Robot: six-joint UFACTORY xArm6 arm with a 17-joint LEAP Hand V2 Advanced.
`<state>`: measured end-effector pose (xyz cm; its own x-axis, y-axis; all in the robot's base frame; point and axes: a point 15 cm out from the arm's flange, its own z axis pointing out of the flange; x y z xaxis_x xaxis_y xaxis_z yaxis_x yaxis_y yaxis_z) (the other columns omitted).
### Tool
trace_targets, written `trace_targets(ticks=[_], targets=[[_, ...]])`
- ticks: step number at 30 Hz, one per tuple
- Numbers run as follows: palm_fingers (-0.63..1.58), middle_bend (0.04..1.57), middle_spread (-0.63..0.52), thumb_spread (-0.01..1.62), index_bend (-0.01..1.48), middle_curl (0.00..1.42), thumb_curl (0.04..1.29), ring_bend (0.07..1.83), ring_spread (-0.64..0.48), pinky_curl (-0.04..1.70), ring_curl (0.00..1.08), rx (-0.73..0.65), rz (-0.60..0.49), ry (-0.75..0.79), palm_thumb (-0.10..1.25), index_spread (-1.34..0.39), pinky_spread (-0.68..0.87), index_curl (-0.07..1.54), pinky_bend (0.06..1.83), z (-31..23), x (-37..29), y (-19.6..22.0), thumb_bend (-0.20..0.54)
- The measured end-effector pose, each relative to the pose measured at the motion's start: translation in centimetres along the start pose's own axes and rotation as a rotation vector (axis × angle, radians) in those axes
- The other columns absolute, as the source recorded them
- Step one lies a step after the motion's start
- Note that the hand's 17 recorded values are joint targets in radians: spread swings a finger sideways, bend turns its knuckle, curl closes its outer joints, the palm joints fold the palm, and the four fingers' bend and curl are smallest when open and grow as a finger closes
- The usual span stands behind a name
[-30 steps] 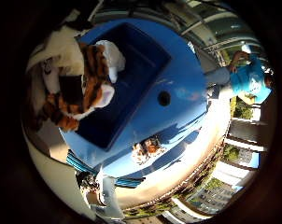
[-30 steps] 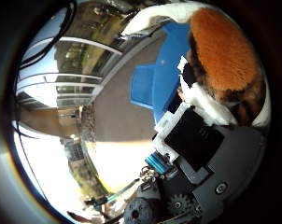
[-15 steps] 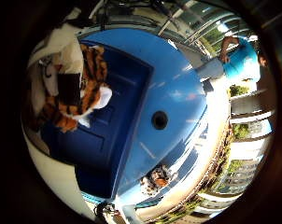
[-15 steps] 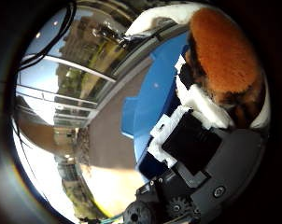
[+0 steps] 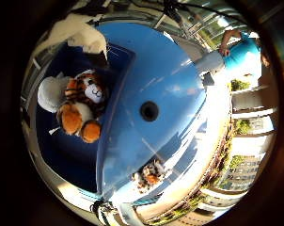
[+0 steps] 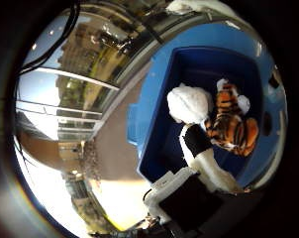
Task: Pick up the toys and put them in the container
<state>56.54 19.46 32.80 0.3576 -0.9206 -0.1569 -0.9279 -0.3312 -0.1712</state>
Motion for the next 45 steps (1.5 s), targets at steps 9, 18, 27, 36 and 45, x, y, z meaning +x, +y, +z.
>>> trace_targets(ticks=[9, 18, 27, 36, 45], targets=[[-0.06, 0.16, 0.09, 1.1, 0.16, 0.38, 0.43, 0.47, 0.3, 0.38, 0.31, -0.268, -0.068, 0.107, 0.61, -0.34, 0.48, 0.26, 0.79, -8.5, 2.4, 11.4, -0.032], [-0.03, 0.17, 0.07, 1.13, 0.15, 0.34, 0.4, 0.43, 0.27, 0.32, 0.31, -0.411, -0.105, 0.139, 0.6, -0.32, 0.43, 0.24, 0.7, -12.3, 10.2, 22.3, -0.03], [-0.01, 0.18, 0.04, 1.13, 0.16, 0.33, 0.38, 0.39, 0.26, 0.27, 0.31, -0.497, -0.076, 0.067, 0.6, -0.32, 0.39, 0.23, 0.6, -2.4, 16.2, 30.0, -0.028], [-0.02, 0.18, 0.04, 1.08, 0.16, 0.33, 0.38, 0.33, 0.26, 0.26, 0.3, -0.53, -0.161, 0.155, 0.63, -0.29, 0.4, 0.24, 0.57, 6.7, 18.5, 32.6, -0.025], [0.28, 0.25, -0.03, 1.03, 0.17, 0.37, 0.41, 0.38, 0.22, 0.23, 0.31, -0.634, -0.19, 0.267, 0.75, -0.16, 0.4, 0.24, 0.55, 10.5, 18.8, 32.0, -0.018]])
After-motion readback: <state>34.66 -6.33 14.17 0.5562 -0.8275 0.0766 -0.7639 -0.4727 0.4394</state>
